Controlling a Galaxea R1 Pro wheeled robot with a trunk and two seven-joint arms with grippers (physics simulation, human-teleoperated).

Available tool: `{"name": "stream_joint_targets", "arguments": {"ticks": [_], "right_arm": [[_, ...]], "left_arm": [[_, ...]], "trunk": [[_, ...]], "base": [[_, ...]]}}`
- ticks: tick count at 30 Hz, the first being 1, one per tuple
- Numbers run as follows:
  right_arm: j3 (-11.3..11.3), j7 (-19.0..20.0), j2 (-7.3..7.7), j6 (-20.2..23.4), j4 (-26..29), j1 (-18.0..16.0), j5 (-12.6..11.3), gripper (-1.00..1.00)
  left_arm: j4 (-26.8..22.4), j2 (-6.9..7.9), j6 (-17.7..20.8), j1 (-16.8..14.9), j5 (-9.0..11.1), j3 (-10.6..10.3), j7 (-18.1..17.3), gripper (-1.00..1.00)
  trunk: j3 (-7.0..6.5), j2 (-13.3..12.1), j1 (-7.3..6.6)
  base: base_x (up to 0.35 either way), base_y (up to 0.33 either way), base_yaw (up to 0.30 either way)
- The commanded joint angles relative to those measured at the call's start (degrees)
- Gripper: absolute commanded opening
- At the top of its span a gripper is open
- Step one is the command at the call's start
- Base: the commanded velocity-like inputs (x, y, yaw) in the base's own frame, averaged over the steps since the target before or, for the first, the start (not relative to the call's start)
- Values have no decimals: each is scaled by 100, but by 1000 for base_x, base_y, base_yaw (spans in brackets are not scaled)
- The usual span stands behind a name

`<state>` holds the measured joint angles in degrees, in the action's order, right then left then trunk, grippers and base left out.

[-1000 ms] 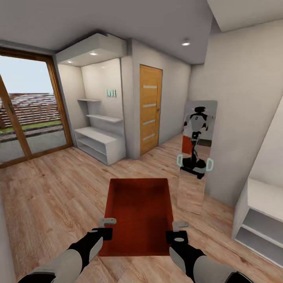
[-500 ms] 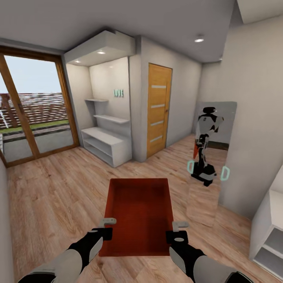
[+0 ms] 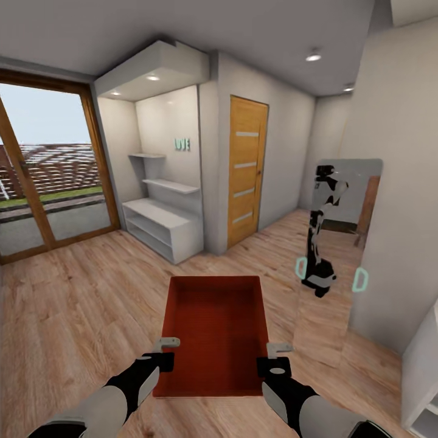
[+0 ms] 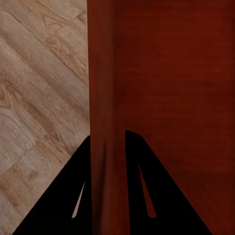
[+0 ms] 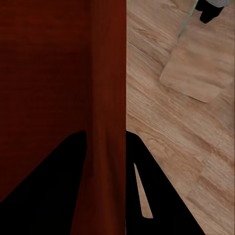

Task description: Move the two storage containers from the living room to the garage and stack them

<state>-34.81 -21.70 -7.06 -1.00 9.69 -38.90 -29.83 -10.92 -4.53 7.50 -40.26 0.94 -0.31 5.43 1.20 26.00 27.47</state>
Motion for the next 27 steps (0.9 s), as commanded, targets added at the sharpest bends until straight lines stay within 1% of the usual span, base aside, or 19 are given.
{"name": "stream_joint_targets", "arguments": {"ticks": [1, 27], "right_arm": [[79, -47, 38, -23, -20, -5, -23, -100], [79, -45, 30, -23, -20, -6, -23, -100]], "left_arm": [[-24, 93, 41, -7, -94, 288, 54, -100], [-23, 93, 41, -4, -94, 288, 54, -100]], "trunk": [[12, 12, 6], [12, 12, 6]], "base": [[322, 0, 0], [322, 0, 0]]}}
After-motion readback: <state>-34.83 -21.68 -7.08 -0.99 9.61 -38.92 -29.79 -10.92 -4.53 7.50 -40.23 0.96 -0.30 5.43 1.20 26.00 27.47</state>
